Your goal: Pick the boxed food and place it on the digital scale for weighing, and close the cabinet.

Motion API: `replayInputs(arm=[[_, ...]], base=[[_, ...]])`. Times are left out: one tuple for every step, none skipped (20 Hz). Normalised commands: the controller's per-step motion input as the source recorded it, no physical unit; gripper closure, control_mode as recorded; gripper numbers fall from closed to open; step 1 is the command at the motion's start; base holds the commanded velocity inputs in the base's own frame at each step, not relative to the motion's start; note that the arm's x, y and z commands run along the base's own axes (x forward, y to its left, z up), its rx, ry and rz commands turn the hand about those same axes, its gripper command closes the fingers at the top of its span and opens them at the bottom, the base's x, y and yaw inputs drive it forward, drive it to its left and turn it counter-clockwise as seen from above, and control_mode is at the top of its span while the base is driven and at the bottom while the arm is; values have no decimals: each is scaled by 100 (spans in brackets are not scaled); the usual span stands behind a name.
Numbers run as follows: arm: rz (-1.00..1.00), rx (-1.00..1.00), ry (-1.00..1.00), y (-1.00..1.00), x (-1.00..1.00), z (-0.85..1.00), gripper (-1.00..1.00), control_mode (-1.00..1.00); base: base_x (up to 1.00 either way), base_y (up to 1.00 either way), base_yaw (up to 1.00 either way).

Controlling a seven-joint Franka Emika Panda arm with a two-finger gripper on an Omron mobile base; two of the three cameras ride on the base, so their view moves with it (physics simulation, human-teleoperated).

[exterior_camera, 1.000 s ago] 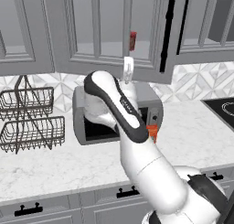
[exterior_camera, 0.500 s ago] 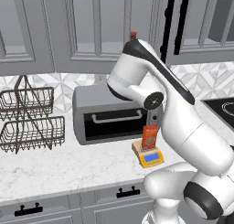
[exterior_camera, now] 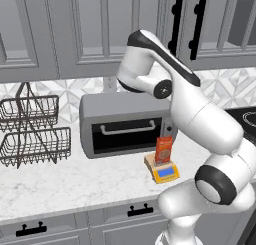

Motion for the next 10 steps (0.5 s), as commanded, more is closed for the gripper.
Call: replayInputs(arm=[[-16,-28,6,6,18,99,-100,-100],[-16,-31,0,2,16,94,-100,-100],[-15,-32,0,6,29,85,-100,-100],[-14,-33,-12,9,41,79,-100,-100],[-11,-29,-22,0,45,64,-100,-100],[-8,-25,-35,10,48,34,-100,-100],[-7,-28,-59,17,54,0,-100,-100],[-10,-33,-75,23,66,0,-100,-100],[-11,-28,-81,11,79,0,-100,-100],[-11,-25,-82,6,90,0,-100,-100]], base=[[0,0,0],[0,0,0],[0,0,0],[0,0,0],[0,0,0],[0,0,0],[0,0,0],[0,0,0],[0,0,0],[0,0,0]])
